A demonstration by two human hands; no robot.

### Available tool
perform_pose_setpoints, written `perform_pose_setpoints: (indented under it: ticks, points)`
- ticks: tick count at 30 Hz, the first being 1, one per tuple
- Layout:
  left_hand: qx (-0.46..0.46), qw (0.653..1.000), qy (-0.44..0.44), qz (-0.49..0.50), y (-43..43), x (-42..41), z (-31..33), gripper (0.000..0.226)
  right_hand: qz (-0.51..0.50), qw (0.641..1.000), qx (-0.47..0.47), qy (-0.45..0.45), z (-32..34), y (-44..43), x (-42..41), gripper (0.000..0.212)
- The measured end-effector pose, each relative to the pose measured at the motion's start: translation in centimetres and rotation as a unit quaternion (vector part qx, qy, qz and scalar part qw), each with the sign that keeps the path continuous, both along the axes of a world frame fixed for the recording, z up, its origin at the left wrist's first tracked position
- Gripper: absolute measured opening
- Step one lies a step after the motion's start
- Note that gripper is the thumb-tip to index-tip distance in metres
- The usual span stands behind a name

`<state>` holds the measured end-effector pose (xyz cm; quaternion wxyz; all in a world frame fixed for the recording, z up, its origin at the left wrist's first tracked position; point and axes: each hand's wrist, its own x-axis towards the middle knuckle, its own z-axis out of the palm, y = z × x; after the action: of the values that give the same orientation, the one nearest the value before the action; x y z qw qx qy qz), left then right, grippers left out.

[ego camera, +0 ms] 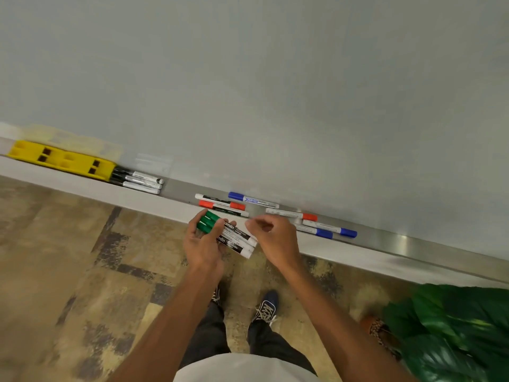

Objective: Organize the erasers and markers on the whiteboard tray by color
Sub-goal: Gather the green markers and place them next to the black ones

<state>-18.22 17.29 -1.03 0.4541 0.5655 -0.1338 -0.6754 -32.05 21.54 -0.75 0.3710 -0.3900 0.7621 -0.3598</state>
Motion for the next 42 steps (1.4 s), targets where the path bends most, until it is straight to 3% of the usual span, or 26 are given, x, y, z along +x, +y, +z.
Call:
perform_pose_setpoints:
  ticks: [3,6,10,14,18,35,42]
  points:
    - [0.018,1.000,0.006,0.021,-1.2,2.6,-0.4,0.046,0.087,0.985,-0.007,0.147,-1.2,-3.0,0.6,0.030]
    - [0.021,0.999,0.000,0.034,-2.2,4.6,-0.8,0.044,0.195,0.947,-0.020,0.253,-2.4,-6.0,1.4,0.037]
    - [0.017,0.999,-0.017,0.035,-3.2,6.5,-1.4,0.041,0.295,0.883,-0.015,0.364,-3.4,-8.6,2.9,0.037]
    - [0.022,0.999,-0.019,0.031,-4.0,7.7,-1.9,0.041,0.313,0.854,-0.005,0.416,-3.8,-9.6,4.0,0.038]
    - [0.025,0.999,-0.015,0.029,-4.5,8.3,-2.1,0.041,0.320,0.840,0.025,0.438,-3.9,-10.0,4.5,0.037]
    - [0.029,1.000,-0.010,0.002,-5.2,6.7,-1.9,0.046,0.347,0.845,0.052,0.403,-1.5,-10.5,4.4,0.028]
    - [0.037,0.999,-0.003,-0.009,-5.2,5.9,-1.9,0.044,0.302,0.835,0.014,0.461,-0.3,-8.2,3.1,0.035]
